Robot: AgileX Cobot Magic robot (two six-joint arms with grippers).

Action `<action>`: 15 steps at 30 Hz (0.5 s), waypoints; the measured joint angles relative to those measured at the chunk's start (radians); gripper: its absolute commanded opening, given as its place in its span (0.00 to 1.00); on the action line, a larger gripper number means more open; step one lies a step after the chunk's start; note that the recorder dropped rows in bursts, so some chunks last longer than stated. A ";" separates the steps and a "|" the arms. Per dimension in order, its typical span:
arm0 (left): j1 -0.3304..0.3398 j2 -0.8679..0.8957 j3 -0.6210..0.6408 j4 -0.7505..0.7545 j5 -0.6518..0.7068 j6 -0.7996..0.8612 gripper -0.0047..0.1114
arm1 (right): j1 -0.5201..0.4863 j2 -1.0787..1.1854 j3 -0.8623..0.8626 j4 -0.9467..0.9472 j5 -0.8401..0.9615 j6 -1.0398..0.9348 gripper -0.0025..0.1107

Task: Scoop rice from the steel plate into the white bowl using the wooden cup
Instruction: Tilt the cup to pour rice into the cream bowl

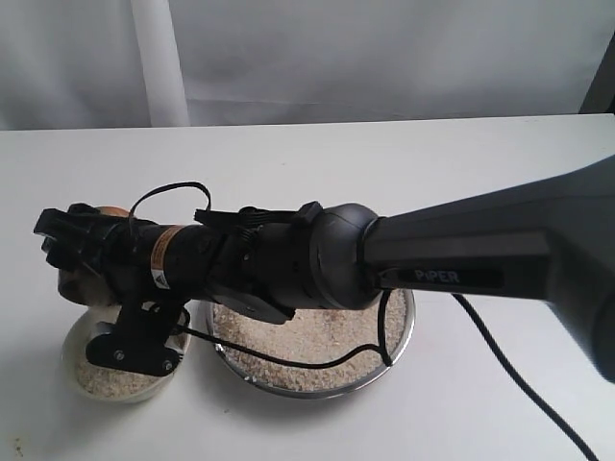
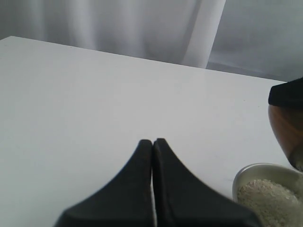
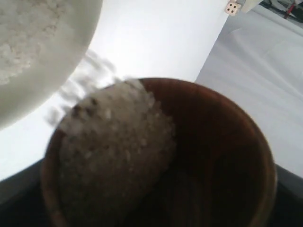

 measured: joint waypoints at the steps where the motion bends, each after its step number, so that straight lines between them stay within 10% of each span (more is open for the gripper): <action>1: 0.000 0.000 0.000 0.000 0.000 0.000 0.04 | 0.000 0.000 0.000 0.000 -0.012 -0.004 0.02; 15: 0.000 0.000 0.000 0.000 0.000 0.000 0.04 | 0.000 0.000 0.000 -0.002 -0.082 -0.068 0.02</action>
